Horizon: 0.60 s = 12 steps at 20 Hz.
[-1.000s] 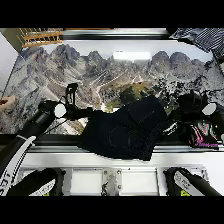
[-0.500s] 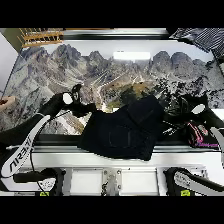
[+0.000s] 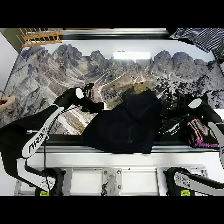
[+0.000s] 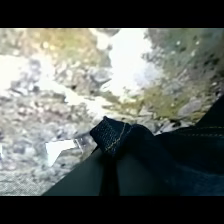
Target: Fold the clothes and pants, and hang the long-sleeved shirts on hangers.
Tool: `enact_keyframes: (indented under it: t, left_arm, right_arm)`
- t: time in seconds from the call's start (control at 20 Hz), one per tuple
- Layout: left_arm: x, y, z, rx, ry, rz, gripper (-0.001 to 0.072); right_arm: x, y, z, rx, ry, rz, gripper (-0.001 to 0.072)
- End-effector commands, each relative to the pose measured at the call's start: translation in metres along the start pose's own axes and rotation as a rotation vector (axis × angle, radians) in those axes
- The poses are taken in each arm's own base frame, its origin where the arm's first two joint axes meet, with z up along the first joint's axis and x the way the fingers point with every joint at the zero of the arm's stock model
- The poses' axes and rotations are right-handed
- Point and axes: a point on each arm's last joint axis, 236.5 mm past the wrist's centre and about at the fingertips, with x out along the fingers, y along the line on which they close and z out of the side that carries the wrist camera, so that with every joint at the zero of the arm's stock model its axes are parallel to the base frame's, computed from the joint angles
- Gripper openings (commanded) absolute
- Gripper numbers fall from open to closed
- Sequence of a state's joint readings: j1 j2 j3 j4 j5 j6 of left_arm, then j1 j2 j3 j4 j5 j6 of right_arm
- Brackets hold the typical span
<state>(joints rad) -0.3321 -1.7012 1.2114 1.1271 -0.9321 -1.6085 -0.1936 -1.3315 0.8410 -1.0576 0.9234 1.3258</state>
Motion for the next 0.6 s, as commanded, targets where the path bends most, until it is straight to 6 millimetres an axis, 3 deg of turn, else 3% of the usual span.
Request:
enact_keyframes:
  t: [0.0,0.2,0.25,0.3,0.35,0.4,0.5,0.55]
  left_arm:
    - [-0.025,0.002,0.045,-0.005,-0.103,-0.016,0.0008]
    - [-0.079,-0.005,0.106,0.003,-0.265,-0.046,0.0011]
    - [-0.089,-0.003,0.114,0.001,-0.285,-0.047,0.0233]
    - [-0.1,0.002,0.12,-0.014,-0.297,-0.051,0.0589]
    - [-0.113,0.012,0.122,-0.044,-0.29,-0.05,0.0605]
    - [-0.124,0.022,0.12,-0.061,-0.281,-0.046,0.0604]
    - [-0.14,0.043,0.105,-0.105,-0.277,-0.035,0.0604]
    - [-0.142,0.053,0.091,-0.131,-0.267,-0.029,0.0604]
  right_arm:
    - [-0.025,0.016,0.055,-0.063,-0.114,0.007,0.0032]
    - [-0.057,0.036,0.131,-0.124,-0.257,0.018,0.0034]
    - [-0.067,0.041,0.145,-0.137,-0.29,0.02,0.0101]
    - [-0.079,0.045,0.157,-0.148,-0.323,0.022,0.0384]
    - [-0.091,0.048,0.164,-0.156,-0.351,0.023,0.0647]
    - [-0.106,0.049,0.167,-0.16,-0.37,0.022,0.0671]
    - [-0.131,0.043,0.161,-0.157,-0.385,0.011,0.0653]
    - [-0.141,0.034,0.153,-0.155,-0.383,-0.014,0.0557]
